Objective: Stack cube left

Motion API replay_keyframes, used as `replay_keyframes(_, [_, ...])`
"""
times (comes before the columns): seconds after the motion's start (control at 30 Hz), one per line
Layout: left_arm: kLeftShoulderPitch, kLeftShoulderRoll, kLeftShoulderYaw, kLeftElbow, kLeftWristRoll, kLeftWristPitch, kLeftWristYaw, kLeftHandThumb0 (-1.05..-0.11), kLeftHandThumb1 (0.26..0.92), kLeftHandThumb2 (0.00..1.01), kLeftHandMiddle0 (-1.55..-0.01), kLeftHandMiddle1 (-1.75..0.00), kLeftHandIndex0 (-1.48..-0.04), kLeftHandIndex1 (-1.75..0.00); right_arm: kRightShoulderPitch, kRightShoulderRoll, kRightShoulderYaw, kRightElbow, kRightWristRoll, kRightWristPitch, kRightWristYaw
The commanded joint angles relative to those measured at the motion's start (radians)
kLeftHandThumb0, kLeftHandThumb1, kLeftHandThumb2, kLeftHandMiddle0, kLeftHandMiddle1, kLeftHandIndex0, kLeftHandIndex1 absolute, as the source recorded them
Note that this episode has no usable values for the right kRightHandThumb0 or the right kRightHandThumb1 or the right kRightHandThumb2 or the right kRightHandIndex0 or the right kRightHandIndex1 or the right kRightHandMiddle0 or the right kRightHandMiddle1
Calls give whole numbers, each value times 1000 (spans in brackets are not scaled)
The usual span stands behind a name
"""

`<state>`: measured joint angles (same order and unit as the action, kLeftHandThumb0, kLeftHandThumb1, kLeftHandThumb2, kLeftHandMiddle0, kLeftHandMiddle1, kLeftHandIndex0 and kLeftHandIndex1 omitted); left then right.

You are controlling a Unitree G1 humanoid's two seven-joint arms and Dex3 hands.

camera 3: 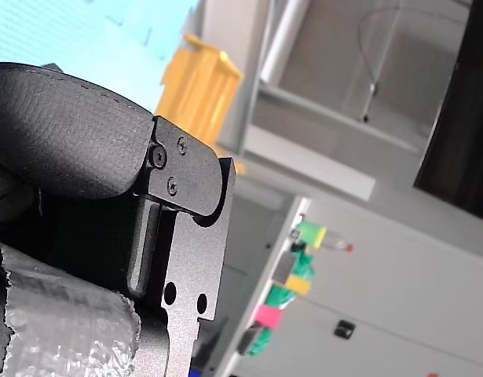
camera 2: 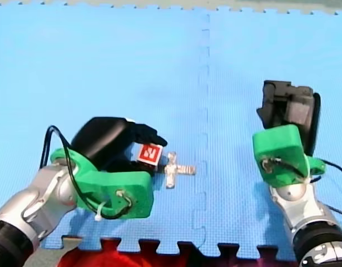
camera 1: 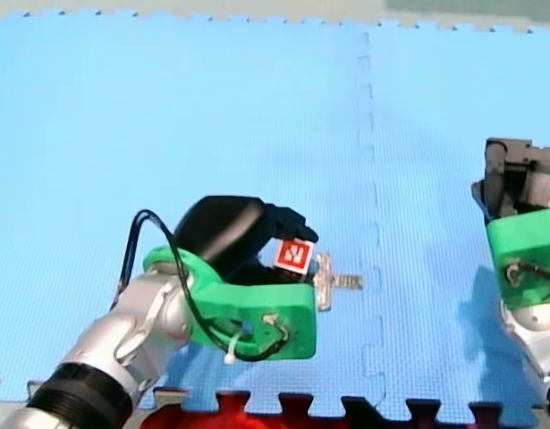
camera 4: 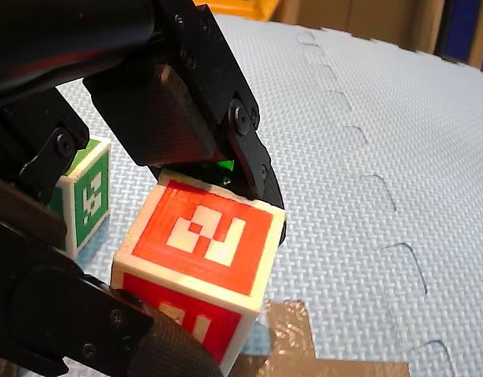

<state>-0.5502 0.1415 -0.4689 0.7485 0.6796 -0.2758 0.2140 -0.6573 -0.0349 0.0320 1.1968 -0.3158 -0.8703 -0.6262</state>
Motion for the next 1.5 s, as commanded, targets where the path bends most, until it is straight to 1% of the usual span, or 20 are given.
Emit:
replay_keyframes(0.0, [-17, -4, -5, 53, -4, -24, 28, -472, 807, 5, -835, -1716, -1232, -40, -7, 3, 1, 0, 1, 4, -10])
replay_keyframes(0.07, [-30, -10, -7, 88, -4, -38, 47, -481, 811, 4, -849, -1664, -1234, -32, -8, 6, 3, 2, 0, 8, -16])
replay_keyframes(0.17, [-47, -17, -10, 128, -5, -51, 67, -496, 817, 4, -861, -1631, -1241, -28, -10, 7, 3, 4, 1, 14, -26])
replay_keyframes(0.3, [-67, -22, -15, 165, -4, -68, 88, -507, 822, 4, -866, -1611, -1253, -29, -11, 5, 0, 11, 6, 22, -31])
replay_keyframes(0.37, [-75, -24, -18, 177, -3, -74, 95, -510, 825, 4, -869, -1605, -1257, -29, -12, 4, -2, 16, 9, 25, -31])
replay_keyframes(0.53, [-86, -26, -23, 197, -6, -93, 103, -510, 828, 3, -875, -1602, -1271, -31, -14, 6, -1, 20, 10, 25, -36])
replay_keyframes(0.7, [-97, -31, -25, 221, -13, -130, 108, -496, 827, 1, -875, -1625, -1293, -40, -15, 7, 0, 22, 11, 26, -40])
replay_keyframes(0.83, [-102, -46, -33, 241, -8, -140, 122, -501, 827, 0, -873, -1644, -1287, -37, -19, 9, -2, 26, 13, 29, -41])
replay_keyframes(0.93, [-103, -59, -36, 244, -11, -140, 124, -508, 826, 0, -872, -1653, -1278, -30, -20, 8, -5, 28, 19, 27, -36])
replay_keyframes(1.0, [-103, -61, -32, 237, -22, -143, 107, -508, 825, 0, -874, -1658, -1275, -27, -20, 6, -7, 29, 22, 25, -32])
replay_keyframes(1.17, [-107, -59, -28, 230, -39, -153, 78, -503, 822, 0, -877, -1666, -1267, -18, -21, 4, -11, 29, 25, 24, -29])
replay_keyframes(1.47, [-108, -50, -23, 200, -53, -158, 42, -493, 814, 0, -883, -1678, -1268, -12, -28, 5, -10, 31, 21, 27, -38])
